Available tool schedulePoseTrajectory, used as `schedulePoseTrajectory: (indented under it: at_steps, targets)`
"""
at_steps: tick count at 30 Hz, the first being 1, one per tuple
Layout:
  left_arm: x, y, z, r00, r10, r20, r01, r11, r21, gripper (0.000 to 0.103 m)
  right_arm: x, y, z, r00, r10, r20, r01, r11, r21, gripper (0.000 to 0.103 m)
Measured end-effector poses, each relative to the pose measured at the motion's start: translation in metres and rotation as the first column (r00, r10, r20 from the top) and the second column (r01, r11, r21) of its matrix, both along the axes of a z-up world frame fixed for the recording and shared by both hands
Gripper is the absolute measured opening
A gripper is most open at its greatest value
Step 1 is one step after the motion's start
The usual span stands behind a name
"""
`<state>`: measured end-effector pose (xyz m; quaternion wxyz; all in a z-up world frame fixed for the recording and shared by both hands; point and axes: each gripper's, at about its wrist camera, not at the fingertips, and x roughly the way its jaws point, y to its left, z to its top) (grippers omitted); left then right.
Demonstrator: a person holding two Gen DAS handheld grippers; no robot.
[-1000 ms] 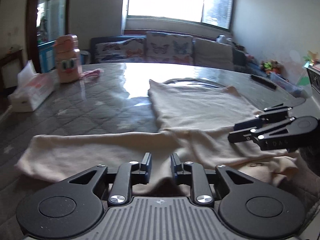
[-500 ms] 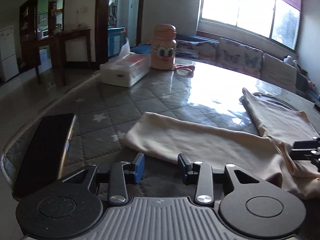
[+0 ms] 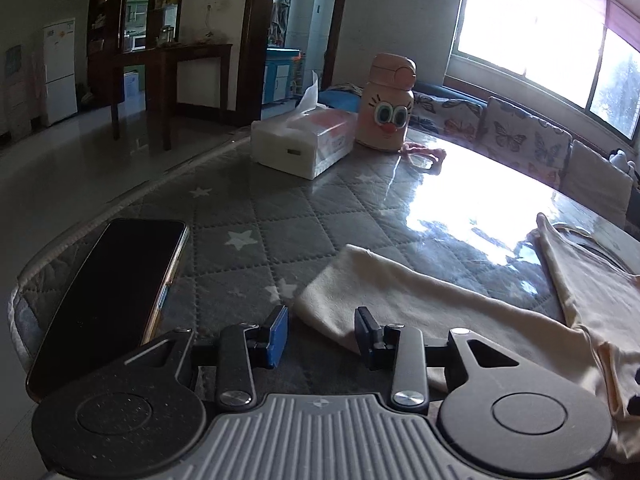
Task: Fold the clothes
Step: 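Lift the other sleeve with the left gripper and fold it across the body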
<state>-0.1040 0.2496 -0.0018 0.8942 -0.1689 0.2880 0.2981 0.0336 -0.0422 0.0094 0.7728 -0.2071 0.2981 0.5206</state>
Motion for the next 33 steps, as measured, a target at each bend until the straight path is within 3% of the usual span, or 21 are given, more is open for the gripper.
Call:
schedulePoseTrajectory:
  at_steps: [1, 2, 3, 5, 12, 18, 21, 24, 28, 33]
  targets:
    - [0.002, 0.000, 0.005, 1.000, -0.003, 0.010, 0.003, 1.000, 0.011, 0.033, 0.000, -0.001, 0.000, 1.000, -0.003, -0.001, 0.003, 1.000, -0.001, 0.032]
    - [0.003, -0.001, 0.009, 1.000, -0.006, 0.021, 0.006, 1.000, 0.022, 0.019, -0.001, -0.002, -0.001, 1.000, -0.005, -0.002, 0.005, 1.000, 0.000, 0.032]
    - [0.005, -0.001, 0.014, 0.999, -0.010, 0.031, 0.009, 0.999, 0.033, 0.012, -0.001, -0.003, -0.001, 1.000, -0.007, -0.004, 0.007, 1.000, 0.003, 0.032]
    - [0.008, -0.002, 0.023, 0.999, -0.017, 0.052, 0.014, 0.998, 0.055, 0.005, 0.000, -0.007, 0.001, 1.000, -0.018, -0.004, 0.018, 1.000, 0.011, 0.032]
    - [0.020, -0.006, 0.055, 0.992, -0.044, 0.122, 0.028, 0.991, 0.134, 0.005, 0.003, -0.018, 0.003, 0.999, -0.053, -0.005, 0.053, 0.998, 0.030, 0.033]
    - [0.034, -0.055, 0.098, 0.957, -0.219, 0.192, 0.176, 0.960, 0.220, 0.005, 0.001, -0.012, -0.006, 0.999, -0.050, -0.011, 0.050, 0.998, 0.036, 0.032]
    - [0.040, -0.085, 0.115, 0.917, -0.328, 0.225, 0.272, 0.930, 0.248, 0.005, -0.001, -0.017, -0.005, 0.999, -0.050, -0.014, 0.051, 0.997, 0.050, 0.032]
    - [0.048, -0.118, 0.128, 0.864, -0.442, 0.243, 0.372, 0.884, 0.282, 0.005, 0.001, -0.037, 0.004, 0.996, -0.089, -0.010, 0.090, 0.993, 0.081, 0.033]
    - [0.061, -0.161, 0.132, 0.771, -0.584, 0.252, 0.514, 0.806, 0.295, 0.005, 0.006, -0.068, 0.012, 0.986, -0.167, -0.010, 0.167, 0.981, 0.101, 0.033]
    - [0.087, -0.213, 0.115, 0.656, -0.720, 0.227, 0.671, 0.693, 0.263, 0.005, 0.012, -0.109, 0.014, 0.960, -0.279, -0.029, 0.280, 0.953, 0.114, 0.033]
